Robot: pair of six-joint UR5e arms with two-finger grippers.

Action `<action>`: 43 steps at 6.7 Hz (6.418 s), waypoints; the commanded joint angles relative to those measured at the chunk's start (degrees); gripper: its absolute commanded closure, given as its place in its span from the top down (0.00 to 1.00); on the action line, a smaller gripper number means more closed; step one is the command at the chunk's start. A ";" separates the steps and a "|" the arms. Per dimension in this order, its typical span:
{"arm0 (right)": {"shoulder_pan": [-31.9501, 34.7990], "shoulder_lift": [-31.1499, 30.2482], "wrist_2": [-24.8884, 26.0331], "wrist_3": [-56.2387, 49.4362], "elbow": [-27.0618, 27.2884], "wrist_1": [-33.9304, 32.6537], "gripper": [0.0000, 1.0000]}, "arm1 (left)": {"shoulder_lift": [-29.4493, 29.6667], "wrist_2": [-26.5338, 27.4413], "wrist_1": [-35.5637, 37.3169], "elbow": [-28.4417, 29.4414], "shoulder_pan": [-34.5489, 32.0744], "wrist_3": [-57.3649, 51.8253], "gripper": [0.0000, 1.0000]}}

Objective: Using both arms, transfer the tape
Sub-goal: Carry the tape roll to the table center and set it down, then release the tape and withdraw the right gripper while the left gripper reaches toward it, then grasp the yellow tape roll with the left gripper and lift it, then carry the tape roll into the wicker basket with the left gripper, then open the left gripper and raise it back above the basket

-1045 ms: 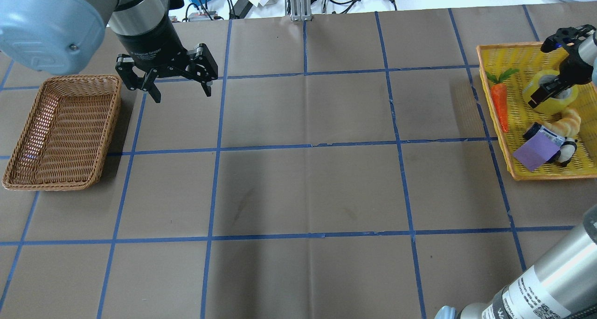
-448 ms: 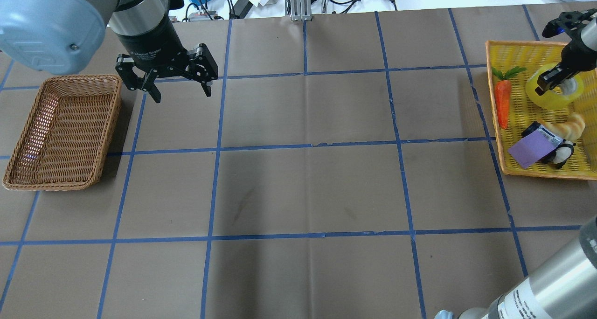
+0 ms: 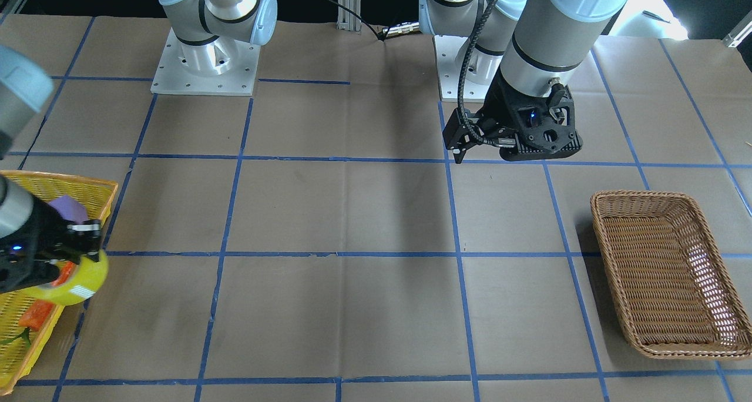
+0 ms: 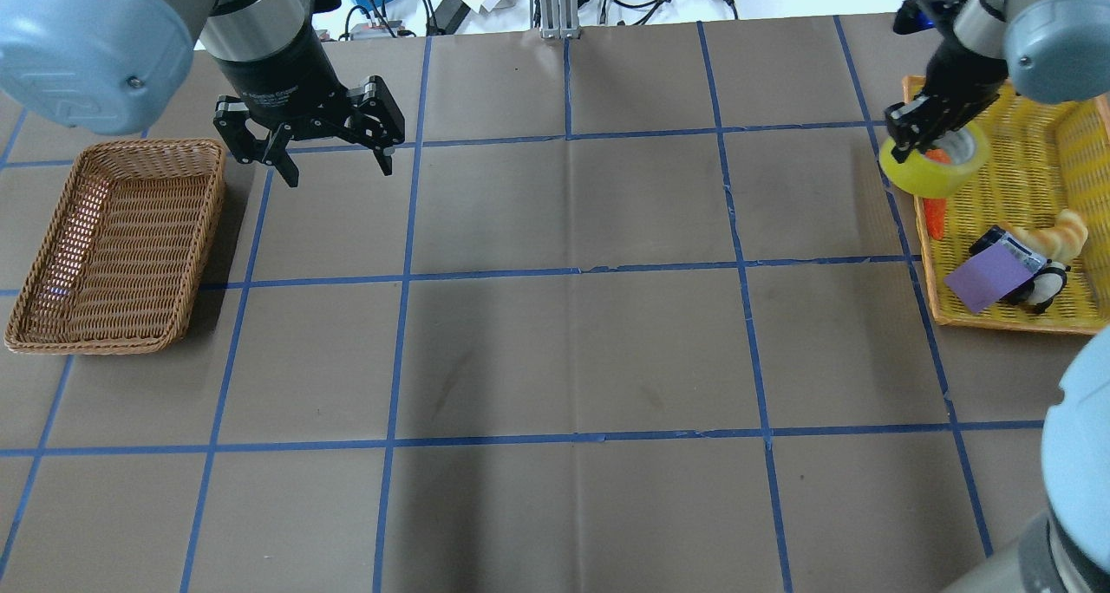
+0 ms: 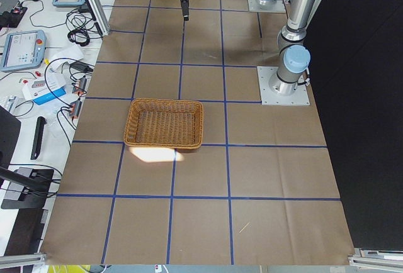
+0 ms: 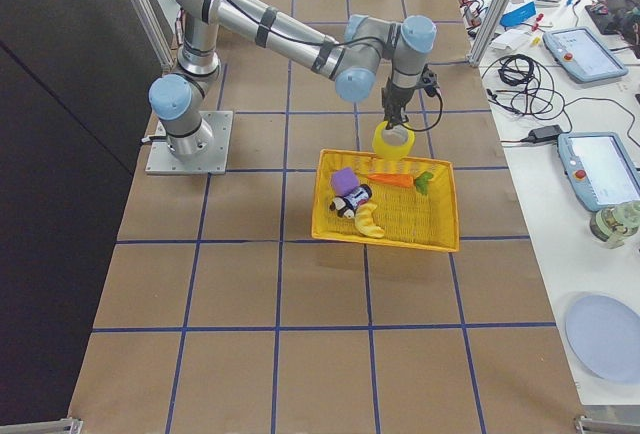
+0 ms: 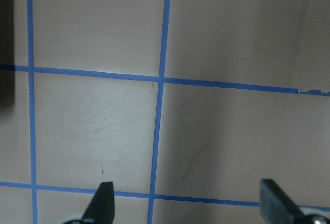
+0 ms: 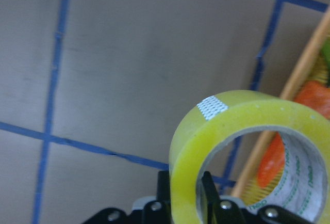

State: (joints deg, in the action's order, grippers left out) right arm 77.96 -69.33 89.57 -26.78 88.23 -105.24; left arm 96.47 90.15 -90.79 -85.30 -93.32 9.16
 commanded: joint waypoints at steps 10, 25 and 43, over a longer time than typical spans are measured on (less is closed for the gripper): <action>14.47 -5.08 -9.96 28.50 2.83 -3.68 1.00 | 2.21 -0.67 0.70 -3.01 -0.97 1.37 1.00; 11.33 -17.59 -0.02 22.21 4.93 11.20 1.00 | 6.71 3.00 20.62 -15.11 13.44 -15.48 0.01; 10.89 -18.03 -0.01 21.77 6.07 11.28 1.00 | -2.87 0.12 1.32 -4.09 -2.04 -6.26 1.00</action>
State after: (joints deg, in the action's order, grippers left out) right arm 88.79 -87.31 89.56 -5.07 94.24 -94.00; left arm 93.59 91.15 -89.59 -89.51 -94.74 2.69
